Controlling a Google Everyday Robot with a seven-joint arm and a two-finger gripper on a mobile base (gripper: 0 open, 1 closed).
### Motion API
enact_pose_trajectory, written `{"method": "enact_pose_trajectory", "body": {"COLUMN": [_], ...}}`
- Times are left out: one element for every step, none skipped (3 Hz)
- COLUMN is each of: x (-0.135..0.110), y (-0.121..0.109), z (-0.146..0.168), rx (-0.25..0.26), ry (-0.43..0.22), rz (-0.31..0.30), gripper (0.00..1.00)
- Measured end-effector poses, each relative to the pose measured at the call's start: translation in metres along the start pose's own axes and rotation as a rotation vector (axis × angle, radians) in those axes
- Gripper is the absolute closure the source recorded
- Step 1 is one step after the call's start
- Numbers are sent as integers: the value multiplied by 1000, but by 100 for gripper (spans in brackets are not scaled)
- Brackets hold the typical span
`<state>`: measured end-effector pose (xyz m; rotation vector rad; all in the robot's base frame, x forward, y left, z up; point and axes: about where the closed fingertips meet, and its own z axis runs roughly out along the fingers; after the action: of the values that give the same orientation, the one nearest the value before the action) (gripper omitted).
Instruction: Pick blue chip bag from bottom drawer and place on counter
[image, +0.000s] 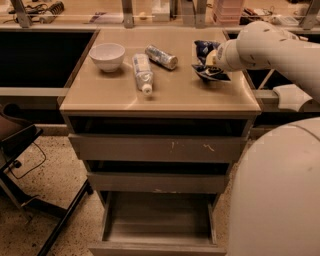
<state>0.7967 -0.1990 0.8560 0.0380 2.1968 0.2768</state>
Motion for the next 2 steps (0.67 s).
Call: {"method": "enact_pose_trajectory", "body": {"x": [0, 0], "y": [0, 0], "z": [0, 0], "rx": [0, 0], "ry": [0, 0], "rz": [0, 0], "gripper": [36, 12]}}
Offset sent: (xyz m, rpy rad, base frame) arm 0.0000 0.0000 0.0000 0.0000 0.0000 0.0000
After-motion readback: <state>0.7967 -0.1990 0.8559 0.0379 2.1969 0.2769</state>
